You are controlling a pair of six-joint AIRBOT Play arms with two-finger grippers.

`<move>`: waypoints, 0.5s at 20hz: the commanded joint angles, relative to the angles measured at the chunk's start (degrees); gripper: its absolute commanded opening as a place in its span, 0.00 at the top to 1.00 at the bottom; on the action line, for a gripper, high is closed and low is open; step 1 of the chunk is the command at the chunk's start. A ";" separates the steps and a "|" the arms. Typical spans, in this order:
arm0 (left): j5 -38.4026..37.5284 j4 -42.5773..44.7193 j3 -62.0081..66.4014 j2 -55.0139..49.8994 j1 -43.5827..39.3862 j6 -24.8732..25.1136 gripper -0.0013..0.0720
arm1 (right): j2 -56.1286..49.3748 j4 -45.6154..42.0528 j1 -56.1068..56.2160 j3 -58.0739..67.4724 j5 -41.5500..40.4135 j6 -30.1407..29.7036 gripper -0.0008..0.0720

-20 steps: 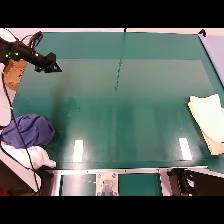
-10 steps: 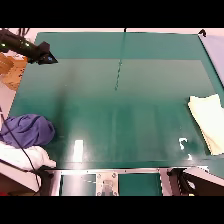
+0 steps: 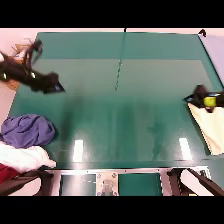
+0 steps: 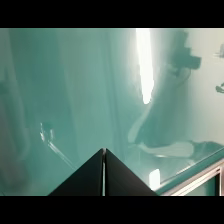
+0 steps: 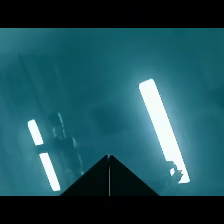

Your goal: Fold the shirts.

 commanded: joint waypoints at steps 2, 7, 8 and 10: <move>4.83 3.32 -17.44 12.52 -2.80 -4.61 0.95 | 1.33 0.52 9.57 -5.42 -6.10 -5.44 0.97; 3.78 8.52 -17.81 13.20 -2.80 -5.42 0.95 | 1.31 0.33 9.66 -5.44 -5.60 -6.38 0.97; 3.87 8.79 -17.81 13.20 -2.80 -5.40 0.95 | 1.31 0.31 9.66 -5.44 -5.60 -6.38 0.97; 3.80 9.35 -17.81 13.20 -2.80 -5.38 0.95 | 1.31 0.31 9.66 -5.44 -5.57 -6.38 0.97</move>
